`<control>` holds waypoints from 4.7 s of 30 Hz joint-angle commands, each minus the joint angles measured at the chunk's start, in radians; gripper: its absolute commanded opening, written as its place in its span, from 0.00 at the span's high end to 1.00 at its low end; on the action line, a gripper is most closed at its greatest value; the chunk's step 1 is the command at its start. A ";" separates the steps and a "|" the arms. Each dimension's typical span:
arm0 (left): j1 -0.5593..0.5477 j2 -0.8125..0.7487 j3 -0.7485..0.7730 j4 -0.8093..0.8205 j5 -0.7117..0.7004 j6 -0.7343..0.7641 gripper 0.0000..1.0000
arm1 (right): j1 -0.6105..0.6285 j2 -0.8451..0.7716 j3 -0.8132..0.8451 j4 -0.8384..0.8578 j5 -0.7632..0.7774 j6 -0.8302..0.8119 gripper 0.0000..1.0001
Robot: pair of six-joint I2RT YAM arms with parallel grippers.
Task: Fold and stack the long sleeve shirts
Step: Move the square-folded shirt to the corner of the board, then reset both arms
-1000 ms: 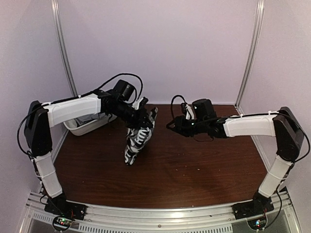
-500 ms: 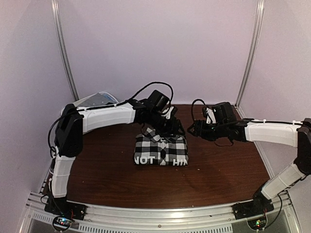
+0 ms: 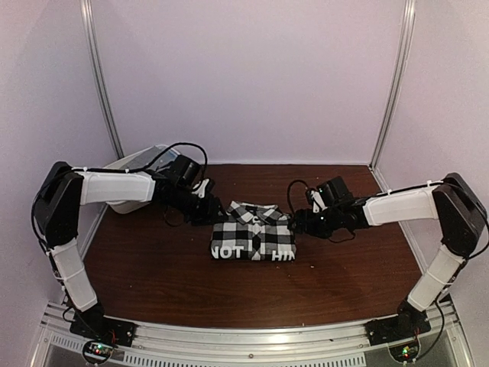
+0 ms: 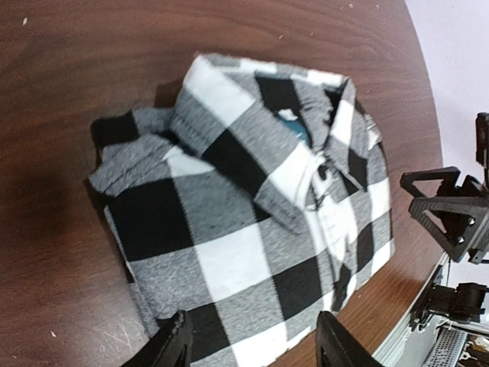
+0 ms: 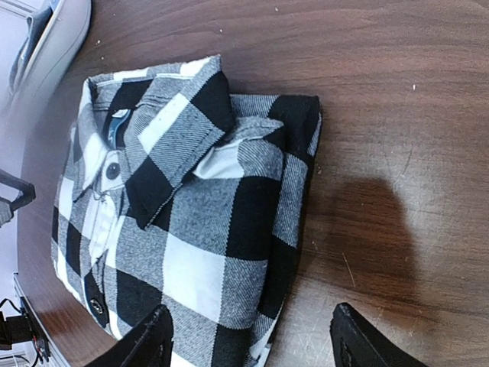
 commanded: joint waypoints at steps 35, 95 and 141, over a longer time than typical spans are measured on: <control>-0.045 0.089 -0.160 0.170 -0.004 -0.004 0.78 | 0.035 0.216 0.095 0.075 -0.013 -0.011 0.73; -0.051 -0.178 -0.078 0.010 0.011 0.145 0.52 | -0.616 0.736 1.140 -0.555 0.497 -0.584 0.99; -0.051 -0.364 -0.136 0.087 -0.273 0.168 0.02 | 0.033 -0.167 0.240 -0.239 0.470 -0.215 0.00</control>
